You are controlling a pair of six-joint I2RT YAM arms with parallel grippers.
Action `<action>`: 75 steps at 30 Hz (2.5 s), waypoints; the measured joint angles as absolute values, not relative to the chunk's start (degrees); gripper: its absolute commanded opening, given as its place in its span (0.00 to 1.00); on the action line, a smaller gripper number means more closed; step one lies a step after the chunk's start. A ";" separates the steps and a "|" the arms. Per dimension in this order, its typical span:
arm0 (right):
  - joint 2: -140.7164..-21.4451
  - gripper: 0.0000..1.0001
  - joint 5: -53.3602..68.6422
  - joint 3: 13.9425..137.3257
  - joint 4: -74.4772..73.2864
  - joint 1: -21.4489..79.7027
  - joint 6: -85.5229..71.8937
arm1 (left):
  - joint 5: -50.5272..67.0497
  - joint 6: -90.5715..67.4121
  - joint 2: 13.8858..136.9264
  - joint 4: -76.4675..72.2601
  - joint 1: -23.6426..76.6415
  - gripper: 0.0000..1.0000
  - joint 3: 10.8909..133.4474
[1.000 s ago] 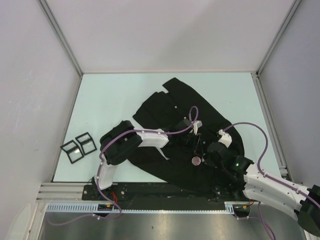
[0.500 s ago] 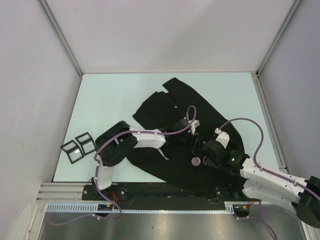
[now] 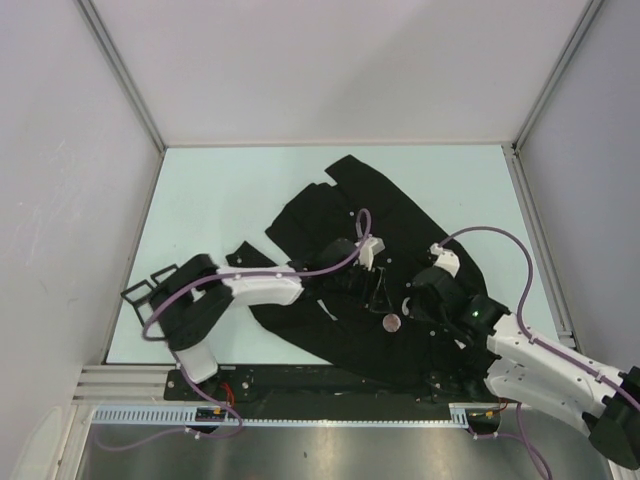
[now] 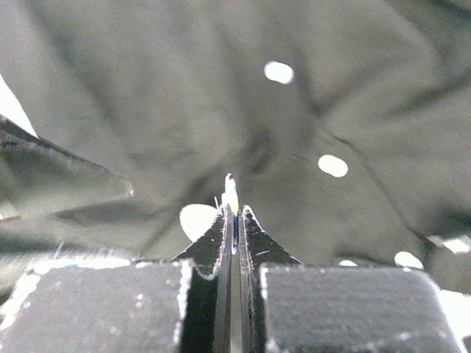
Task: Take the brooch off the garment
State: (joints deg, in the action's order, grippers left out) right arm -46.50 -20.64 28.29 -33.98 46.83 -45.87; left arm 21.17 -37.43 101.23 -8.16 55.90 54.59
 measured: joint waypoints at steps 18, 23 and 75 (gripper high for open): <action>-48.56 0.00 29.58 28.86 -0.97 36.16 -27.99 | 24.05 -38.13 54.50 -7.60 46.04 0.69 31.07; -48.53 0.00 35.03 28.95 3.77 36.14 -28.71 | 26.87 -41.23 52.60 -12.23 45.19 0.59 26.92; -43.35 0.55 34.35 27.99 6.44 36.69 -35.99 | 33.28 -52.12 58.98 -28.38 44.82 0.01 24.10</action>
State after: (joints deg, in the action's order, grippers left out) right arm -43.35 34.35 27.99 6.44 36.69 -35.99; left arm 33.28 -52.12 58.98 -28.38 44.82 24.10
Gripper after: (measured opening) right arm 0.506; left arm 0.017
